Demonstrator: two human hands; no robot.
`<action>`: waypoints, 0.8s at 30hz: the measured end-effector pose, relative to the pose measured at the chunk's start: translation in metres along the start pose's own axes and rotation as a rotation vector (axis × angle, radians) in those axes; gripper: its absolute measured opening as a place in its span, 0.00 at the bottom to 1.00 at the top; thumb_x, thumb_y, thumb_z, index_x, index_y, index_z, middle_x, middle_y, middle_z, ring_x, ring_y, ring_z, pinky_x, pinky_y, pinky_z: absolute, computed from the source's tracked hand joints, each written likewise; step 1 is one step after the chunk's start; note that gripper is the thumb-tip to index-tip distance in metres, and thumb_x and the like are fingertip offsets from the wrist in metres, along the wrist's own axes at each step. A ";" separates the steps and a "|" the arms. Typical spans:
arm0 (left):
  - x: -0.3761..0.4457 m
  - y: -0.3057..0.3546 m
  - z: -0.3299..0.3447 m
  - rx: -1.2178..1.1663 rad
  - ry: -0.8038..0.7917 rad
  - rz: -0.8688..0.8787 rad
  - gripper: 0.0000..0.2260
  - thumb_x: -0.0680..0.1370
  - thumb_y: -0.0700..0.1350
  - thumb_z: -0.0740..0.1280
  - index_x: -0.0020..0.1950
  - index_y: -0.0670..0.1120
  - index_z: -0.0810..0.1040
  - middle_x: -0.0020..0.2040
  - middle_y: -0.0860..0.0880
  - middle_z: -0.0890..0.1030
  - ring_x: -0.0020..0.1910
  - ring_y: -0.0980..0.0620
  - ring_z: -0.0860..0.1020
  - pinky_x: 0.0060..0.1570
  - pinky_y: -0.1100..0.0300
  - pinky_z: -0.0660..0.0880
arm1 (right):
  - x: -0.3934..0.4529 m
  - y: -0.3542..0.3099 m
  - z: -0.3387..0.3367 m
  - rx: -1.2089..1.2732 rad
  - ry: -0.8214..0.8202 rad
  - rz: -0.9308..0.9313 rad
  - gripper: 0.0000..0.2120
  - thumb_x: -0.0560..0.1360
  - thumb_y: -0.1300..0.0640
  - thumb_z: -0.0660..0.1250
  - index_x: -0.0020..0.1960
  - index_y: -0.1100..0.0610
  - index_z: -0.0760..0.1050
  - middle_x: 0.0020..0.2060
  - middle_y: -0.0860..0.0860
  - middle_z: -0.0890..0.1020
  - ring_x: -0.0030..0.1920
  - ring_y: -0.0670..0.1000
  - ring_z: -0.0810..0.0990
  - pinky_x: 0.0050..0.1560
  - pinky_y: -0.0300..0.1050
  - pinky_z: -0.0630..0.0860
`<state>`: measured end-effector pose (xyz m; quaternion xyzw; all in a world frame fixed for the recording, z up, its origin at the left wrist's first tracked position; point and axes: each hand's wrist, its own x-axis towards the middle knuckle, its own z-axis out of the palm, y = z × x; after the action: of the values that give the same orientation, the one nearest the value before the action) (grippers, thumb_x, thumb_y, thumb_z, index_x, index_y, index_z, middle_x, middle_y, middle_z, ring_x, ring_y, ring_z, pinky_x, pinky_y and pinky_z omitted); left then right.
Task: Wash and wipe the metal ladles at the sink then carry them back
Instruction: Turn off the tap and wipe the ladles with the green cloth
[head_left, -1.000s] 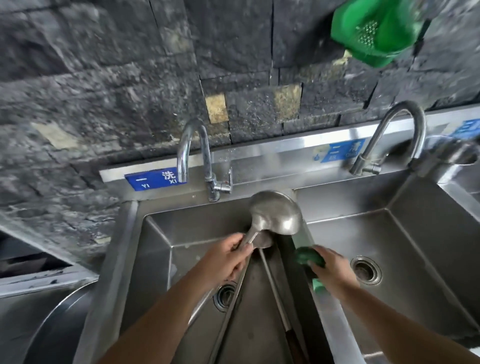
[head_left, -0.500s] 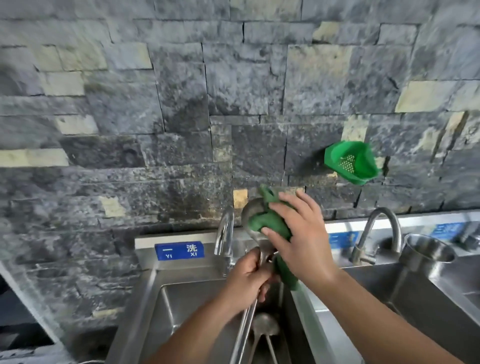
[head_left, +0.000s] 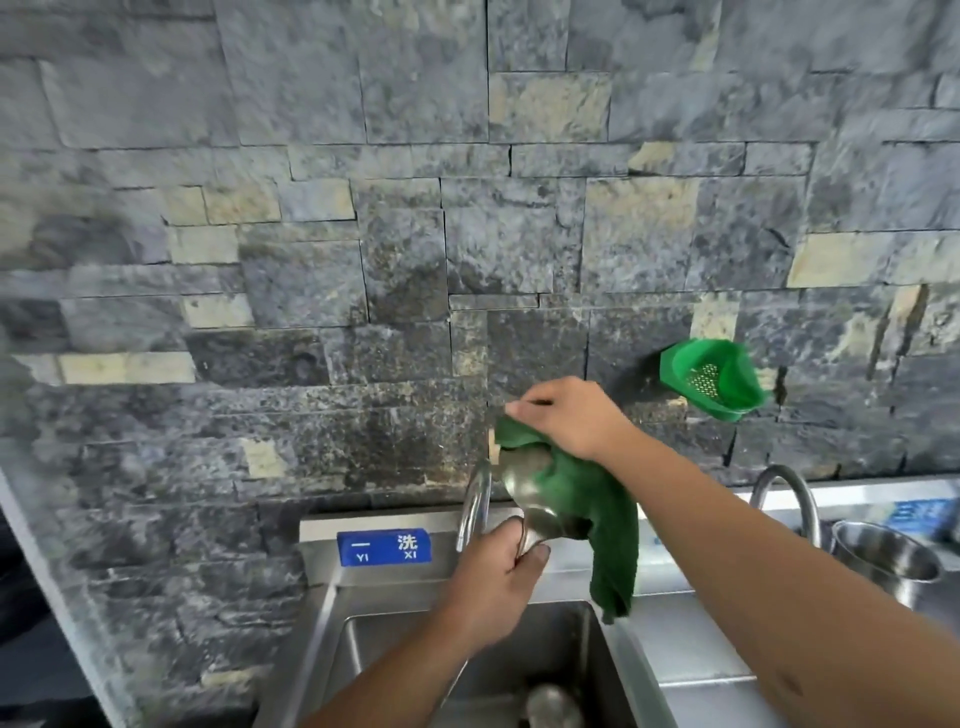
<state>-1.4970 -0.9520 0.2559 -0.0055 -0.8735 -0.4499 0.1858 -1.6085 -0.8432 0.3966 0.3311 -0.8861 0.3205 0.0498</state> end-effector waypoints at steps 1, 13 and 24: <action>-0.002 -0.002 -0.001 -0.006 0.014 0.011 0.21 0.73 0.63 0.59 0.41 0.43 0.68 0.31 0.46 0.69 0.30 0.52 0.67 0.35 0.48 0.70 | 0.001 0.009 -0.002 0.164 0.014 0.026 0.14 0.75 0.38 0.66 0.46 0.47 0.83 0.45 0.44 0.85 0.48 0.48 0.83 0.51 0.46 0.78; 0.017 0.034 -0.017 -0.415 0.013 -0.109 0.08 0.83 0.47 0.59 0.45 0.51 0.73 0.25 0.55 0.73 0.21 0.56 0.70 0.22 0.62 0.64 | -0.063 0.005 0.076 0.375 0.546 -0.107 0.23 0.78 0.50 0.62 0.72 0.54 0.68 0.72 0.51 0.68 0.74 0.49 0.63 0.74 0.48 0.59; 0.013 0.020 -0.022 -0.274 -0.152 -0.155 0.10 0.80 0.46 0.60 0.39 0.52 0.71 0.24 0.53 0.66 0.20 0.54 0.62 0.22 0.61 0.60 | -0.045 0.009 0.052 -0.041 0.401 -0.282 0.22 0.76 0.45 0.67 0.66 0.55 0.76 0.64 0.52 0.77 0.66 0.52 0.74 0.68 0.46 0.69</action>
<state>-1.4980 -0.9595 0.2877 0.0025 -0.8135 -0.5758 0.0817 -1.5725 -0.8446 0.3374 0.3800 -0.8099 0.3516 0.2758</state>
